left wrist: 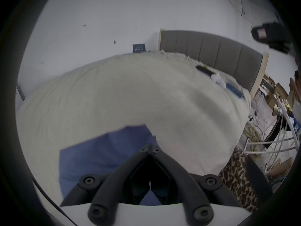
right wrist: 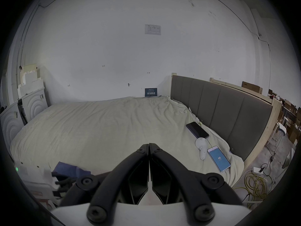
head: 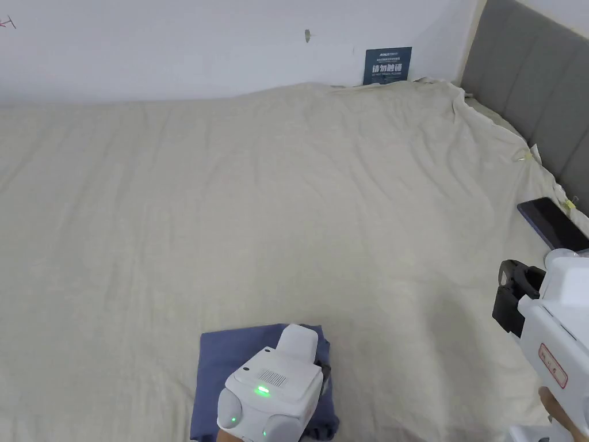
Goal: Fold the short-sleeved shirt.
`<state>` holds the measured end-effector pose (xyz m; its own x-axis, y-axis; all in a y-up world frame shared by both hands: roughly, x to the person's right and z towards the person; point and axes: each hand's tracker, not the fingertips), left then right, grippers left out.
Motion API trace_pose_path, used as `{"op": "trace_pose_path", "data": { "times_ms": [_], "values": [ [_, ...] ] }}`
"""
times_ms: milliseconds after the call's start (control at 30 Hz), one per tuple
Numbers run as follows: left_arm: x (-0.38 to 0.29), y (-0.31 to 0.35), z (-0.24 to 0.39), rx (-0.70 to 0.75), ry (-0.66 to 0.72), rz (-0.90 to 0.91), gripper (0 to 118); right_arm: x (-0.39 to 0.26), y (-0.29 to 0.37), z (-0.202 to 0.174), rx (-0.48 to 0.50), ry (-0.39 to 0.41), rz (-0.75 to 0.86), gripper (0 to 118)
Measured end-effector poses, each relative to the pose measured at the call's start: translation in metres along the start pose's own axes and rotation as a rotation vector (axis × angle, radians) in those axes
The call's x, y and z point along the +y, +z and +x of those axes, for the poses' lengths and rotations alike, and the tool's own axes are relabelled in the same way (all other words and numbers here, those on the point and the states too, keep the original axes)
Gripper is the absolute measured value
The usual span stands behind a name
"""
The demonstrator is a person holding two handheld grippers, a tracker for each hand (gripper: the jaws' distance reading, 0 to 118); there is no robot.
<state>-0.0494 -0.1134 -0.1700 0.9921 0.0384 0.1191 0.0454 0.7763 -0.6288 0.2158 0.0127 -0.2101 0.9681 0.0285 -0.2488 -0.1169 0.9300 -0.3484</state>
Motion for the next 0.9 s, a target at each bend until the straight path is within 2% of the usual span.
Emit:
{"op": "trace_pose_path", "data": {
  "times_ms": [200,467,700,900],
  "values": [
    [0.048,0.059,-0.028,0.028,0.029,0.187,0,0.015,0.004,-0.017,0.033,0.007,0.066,0],
    [0.086,0.127,-0.085,0.203,0.082,0.445,0,0.039,0.008,-0.042,0.075,0.017,0.172,0],
    [0.087,0.162,-0.131,0.399,0.120,0.557,0,0.052,0.011,-0.068,0.113,0.029,0.233,0],
    [0.068,0.181,-0.151,0.473,0.119,0.581,0,0.052,0.012,-0.085,0.138,0.029,0.257,0]
  ]
}}
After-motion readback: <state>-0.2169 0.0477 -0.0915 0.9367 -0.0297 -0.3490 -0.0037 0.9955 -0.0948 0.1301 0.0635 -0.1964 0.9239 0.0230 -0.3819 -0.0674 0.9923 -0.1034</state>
